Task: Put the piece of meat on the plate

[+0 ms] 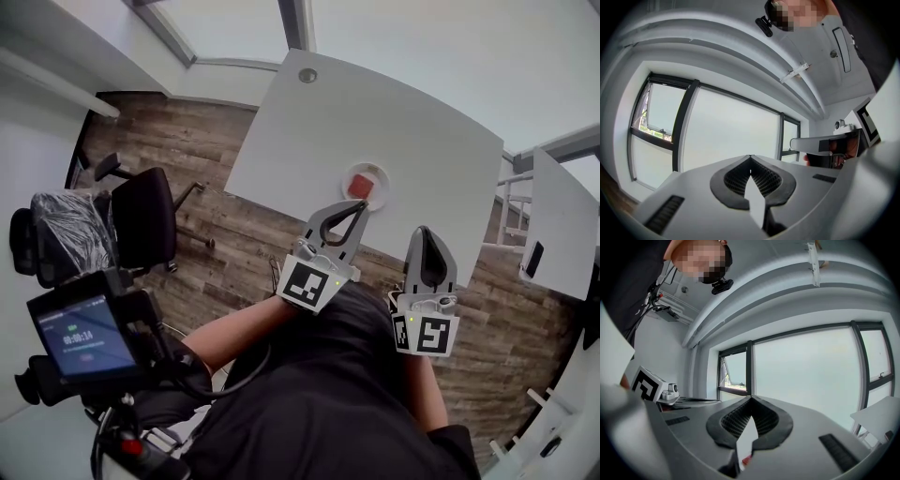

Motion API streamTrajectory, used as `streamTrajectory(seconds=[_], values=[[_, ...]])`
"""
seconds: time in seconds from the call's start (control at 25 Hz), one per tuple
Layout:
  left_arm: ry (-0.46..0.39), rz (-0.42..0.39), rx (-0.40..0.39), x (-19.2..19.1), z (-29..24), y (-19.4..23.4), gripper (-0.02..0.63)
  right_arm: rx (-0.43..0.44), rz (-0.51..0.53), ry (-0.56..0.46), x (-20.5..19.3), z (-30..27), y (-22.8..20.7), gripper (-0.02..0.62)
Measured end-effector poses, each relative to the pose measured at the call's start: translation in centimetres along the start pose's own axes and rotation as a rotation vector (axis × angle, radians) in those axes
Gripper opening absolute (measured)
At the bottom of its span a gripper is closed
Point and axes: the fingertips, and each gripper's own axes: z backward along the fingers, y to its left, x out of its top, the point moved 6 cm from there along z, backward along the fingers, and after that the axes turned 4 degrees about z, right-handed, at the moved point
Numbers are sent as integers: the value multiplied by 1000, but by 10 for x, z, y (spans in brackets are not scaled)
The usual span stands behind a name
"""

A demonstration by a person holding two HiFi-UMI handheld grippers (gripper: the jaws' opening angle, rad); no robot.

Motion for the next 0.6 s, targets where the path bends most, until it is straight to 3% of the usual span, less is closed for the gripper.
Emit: streamTrajectory(seconds=[0.6], values=[[10,5,24,-6,5,6,6,8,-2,10,-2,2,4,6]])
